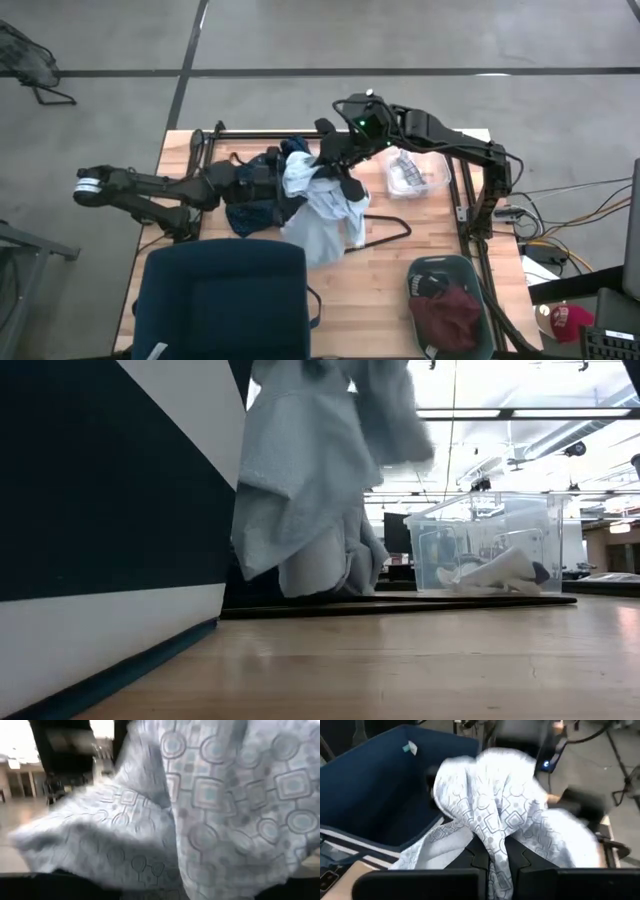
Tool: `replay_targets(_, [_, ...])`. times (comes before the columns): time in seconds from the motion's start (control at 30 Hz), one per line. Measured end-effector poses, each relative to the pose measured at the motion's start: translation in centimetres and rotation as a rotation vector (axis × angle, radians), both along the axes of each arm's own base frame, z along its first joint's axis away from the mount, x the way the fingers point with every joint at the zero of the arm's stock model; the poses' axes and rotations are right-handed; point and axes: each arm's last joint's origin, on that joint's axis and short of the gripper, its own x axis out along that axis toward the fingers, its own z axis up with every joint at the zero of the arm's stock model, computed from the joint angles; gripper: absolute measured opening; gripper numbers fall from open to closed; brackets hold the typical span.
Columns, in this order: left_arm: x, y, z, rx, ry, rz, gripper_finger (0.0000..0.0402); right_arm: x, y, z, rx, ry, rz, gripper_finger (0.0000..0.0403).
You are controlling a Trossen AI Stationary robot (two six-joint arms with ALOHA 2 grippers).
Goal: Pick & Place Cloths
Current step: Put the white shirt into the blue laundry bin
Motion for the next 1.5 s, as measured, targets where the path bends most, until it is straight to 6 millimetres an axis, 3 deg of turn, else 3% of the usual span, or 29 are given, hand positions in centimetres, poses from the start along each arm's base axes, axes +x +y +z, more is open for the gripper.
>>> replay_targets(0.23, [-0.1,0.2,0.6,-0.008,-0.054,0.009,0.0269,0.4,-0.1,-0.4,-0.001,-0.016,-0.001,0.0012])
replay_targets(0.53, [0.9,0.9,1.1,-0.052,-0.042,-0.007,0.0179,0.8,-0.2,0.0,-0.001,-0.077,-0.007,0.0016])
replay_targets(0.73, [1.0,0.9,1.8,-0.028,-0.024,-0.015,0.0063,0.8,-0.1,0.0,-0.001,-0.080,-0.006,0.0035])
replay_targets(0.87, [0.5,0.8,2.4,-0.019,0.013,-0.012,0.0053,0.3,-0.1,0.1,0.018,-0.056,-0.016,0.0056])
replay_targets(1.3, [-5.8,0.2,10.0,-0.031,-0.023,-0.003,0.0053,-5.4,0.6,2.4,-0.008,0.047,-0.006,0.0148])
replay_targets(1.5, [-10.5,-0.3,14.8,-0.070,-0.231,-0.047,0.0053,-6.0,0.7,0.7,0.012,0.170,-0.006,0.0166])
